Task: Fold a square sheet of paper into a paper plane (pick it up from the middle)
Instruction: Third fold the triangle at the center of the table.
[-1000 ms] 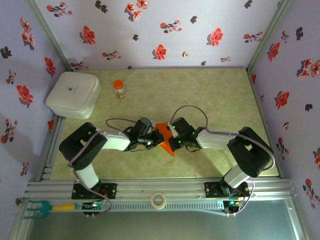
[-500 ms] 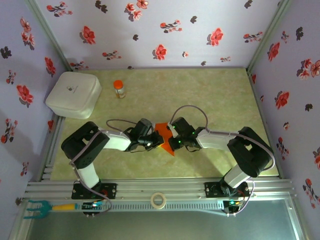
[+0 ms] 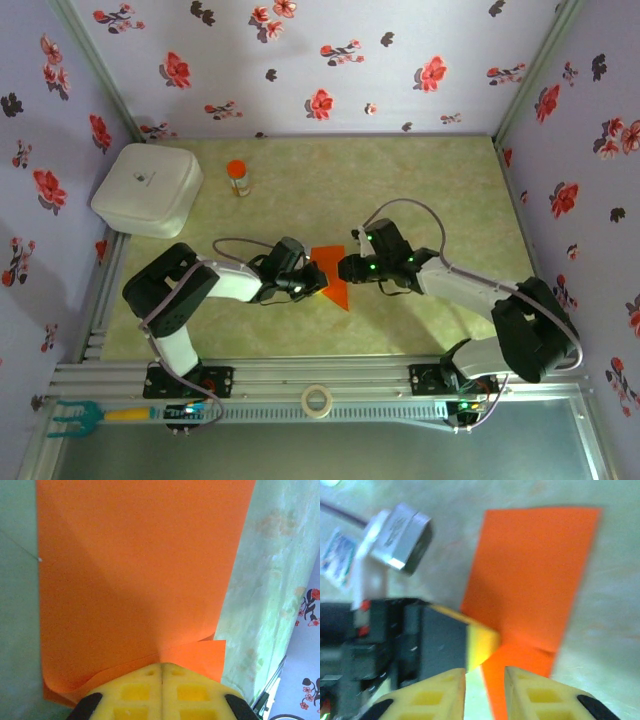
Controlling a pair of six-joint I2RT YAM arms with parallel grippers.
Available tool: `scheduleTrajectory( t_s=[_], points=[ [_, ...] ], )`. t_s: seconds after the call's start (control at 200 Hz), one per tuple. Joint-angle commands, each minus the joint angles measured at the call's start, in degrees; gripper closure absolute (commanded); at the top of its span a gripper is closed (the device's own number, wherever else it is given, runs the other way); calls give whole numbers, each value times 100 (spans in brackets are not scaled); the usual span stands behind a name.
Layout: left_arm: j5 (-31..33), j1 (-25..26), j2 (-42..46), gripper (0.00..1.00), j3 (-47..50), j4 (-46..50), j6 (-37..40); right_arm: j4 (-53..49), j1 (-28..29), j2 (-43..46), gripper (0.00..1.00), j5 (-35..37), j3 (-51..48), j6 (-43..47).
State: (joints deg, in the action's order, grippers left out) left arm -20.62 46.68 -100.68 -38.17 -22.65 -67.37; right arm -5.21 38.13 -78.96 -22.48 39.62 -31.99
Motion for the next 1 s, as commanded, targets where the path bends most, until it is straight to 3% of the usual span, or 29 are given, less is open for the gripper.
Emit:
scheduleTrajectory(
  t_s=[0.0, 0.165, 0.645, 0.995],
  points=[
    [100, 43, -93, 100, 89, 327, 153, 339, 144, -252, 87, -1169, -192, -807],
    [113, 43, -74, 100, 101, 308, 146, -54, 445, -455, 100, -905, -75, -630],
    [95, 44, -74, 100, 85, 306, 163, -686, 733, -1151, 100, -255, 376, -320],
    [93, 57, -75, 100, 99, 304, 154, -643, 728, -1145, 100, -288, 164, -352]
  ],
)
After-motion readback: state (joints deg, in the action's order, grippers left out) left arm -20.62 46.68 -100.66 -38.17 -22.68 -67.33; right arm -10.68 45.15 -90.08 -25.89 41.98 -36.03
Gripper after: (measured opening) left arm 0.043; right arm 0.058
